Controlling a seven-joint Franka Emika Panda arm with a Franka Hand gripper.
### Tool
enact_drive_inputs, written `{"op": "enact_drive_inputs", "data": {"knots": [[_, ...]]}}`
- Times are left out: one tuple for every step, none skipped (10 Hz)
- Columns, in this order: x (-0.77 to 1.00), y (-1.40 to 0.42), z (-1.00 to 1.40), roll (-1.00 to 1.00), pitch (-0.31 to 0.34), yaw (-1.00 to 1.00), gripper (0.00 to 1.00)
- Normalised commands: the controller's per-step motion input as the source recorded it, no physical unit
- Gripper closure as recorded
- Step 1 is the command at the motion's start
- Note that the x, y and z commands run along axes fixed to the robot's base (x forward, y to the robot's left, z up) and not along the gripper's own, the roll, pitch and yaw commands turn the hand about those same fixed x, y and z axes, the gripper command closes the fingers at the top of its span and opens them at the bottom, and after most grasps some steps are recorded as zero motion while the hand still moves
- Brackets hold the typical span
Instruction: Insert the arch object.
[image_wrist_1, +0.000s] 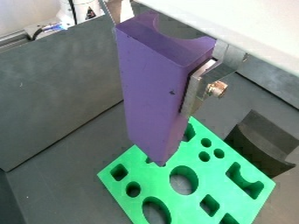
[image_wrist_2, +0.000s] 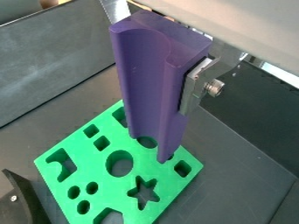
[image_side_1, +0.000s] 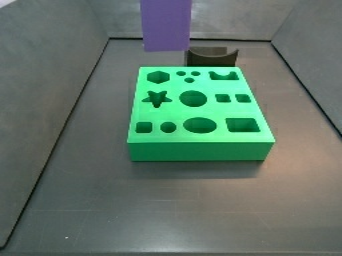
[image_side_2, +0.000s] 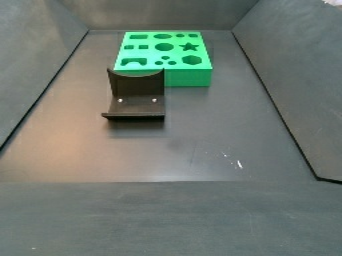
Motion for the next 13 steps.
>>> {"op": "enact_drive_inputs", "data": {"knots": [[0.0, 0.0, 0.0, 0.02, 0.0, 0.0, 1.0], [0.55, 0.09, -0.34, 0.15, 0.031, 0.0, 1.0], [1.0, 0.19, -0.41, 0.12, 0.121, 0.0, 1.0], [1.0, 0.23, -0.45, 0.09, 0.143, 0.0, 1.0], [1.0, 0.23, -0.44, 0.1, 0.141, 0.0, 1.0], [1.0, 0.35, -0.43, 0.06, 0.124, 0.0, 1.0], [1.0, 0.4, -0.42, 0.02, 0.104, 0.0, 1.0], [1.0, 0.41, -0.27, -0.03, 0.07, 0.0, 1.0], [1.0, 0.3, -0.15, -0.11, 0.034, 0.0, 1.0], [1.0, 0.27, -0.11, -0.11, 0.01, 0.0, 1.0], [1.0, 0.17, -0.17, -0.01, 0.0, -0.03, 1.0], [1.0, 0.25, -0.33, 0.08, -0.047, -0.04, 1.0], [1.0, 0.28, -0.37, 0.11, -0.07, -0.02, 1.0]]}}
